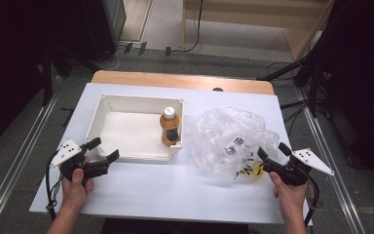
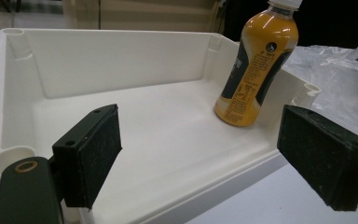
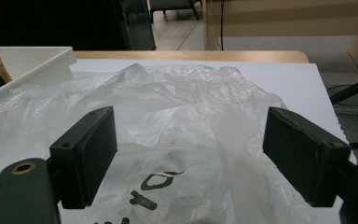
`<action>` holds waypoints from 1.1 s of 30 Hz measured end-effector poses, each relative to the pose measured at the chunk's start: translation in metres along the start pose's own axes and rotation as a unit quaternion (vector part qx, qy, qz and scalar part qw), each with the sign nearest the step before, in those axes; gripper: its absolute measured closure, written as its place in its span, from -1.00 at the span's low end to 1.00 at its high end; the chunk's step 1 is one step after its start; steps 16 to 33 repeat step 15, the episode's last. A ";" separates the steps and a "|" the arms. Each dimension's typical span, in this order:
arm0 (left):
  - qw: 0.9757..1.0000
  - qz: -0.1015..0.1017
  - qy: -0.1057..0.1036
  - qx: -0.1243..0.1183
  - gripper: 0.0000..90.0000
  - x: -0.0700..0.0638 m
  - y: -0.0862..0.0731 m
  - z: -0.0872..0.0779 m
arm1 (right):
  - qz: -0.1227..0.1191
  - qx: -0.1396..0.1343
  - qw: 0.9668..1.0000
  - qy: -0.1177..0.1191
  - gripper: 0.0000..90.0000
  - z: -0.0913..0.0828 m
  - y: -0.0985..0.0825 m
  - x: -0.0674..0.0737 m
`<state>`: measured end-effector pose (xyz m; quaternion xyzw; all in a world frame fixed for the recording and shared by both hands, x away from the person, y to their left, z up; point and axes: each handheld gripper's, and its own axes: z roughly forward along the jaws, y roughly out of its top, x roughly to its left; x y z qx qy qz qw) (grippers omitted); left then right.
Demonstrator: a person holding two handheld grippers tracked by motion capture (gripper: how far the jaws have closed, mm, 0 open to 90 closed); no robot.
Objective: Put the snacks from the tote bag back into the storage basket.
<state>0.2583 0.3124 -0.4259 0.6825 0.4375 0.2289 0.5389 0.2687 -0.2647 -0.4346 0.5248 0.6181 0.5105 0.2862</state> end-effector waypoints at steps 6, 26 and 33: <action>1.000 0.000 0.000 0.001 -0.70 0.001 0.000 0.000 | -0.001 0.002 1.000 0.002 -0.58 0.001 -0.001 0.001; 1.000 -0.001 0.001 0.000 -0.70 0.000 0.001 -0.001 | -0.009 -0.005 1.000 -0.004 -0.59 0.000 0.003 0.005; 1.000 -0.001 0.001 0.000 -0.70 0.000 0.001 -0.001 | -0.009 -0.005 1.000 -0.004 -0.59 0.000 0.003 0.005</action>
